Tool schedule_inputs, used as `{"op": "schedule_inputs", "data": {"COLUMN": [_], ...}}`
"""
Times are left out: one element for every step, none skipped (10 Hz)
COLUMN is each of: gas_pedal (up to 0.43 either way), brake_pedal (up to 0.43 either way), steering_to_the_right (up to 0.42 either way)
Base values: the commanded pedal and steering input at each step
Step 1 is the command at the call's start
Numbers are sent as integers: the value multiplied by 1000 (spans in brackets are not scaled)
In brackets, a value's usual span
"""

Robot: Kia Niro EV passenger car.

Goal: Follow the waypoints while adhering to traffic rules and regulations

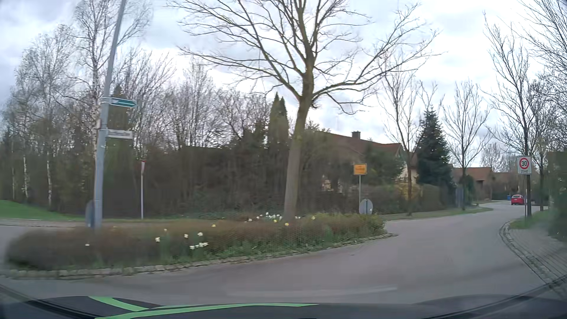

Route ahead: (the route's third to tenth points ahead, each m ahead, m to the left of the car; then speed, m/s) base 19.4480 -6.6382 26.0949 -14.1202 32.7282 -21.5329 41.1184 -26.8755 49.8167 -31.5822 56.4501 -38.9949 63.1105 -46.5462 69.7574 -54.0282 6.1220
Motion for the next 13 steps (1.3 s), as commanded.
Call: {"op": "schedule_inputs", "data": {"gas_pedal": [59, 59, 59, 59, 59, 87, 110, 118, 118, 118, 118, 138, 150], "brake_pedal": [0, 0, 0, 0, 0, 0, 0, 0, 0, 0, 0, 0, 0], "steering_to_the_right": [324, 324, 323, 320, 315, 308, 299, 285, 273, 255, 235, 216, 190]}}
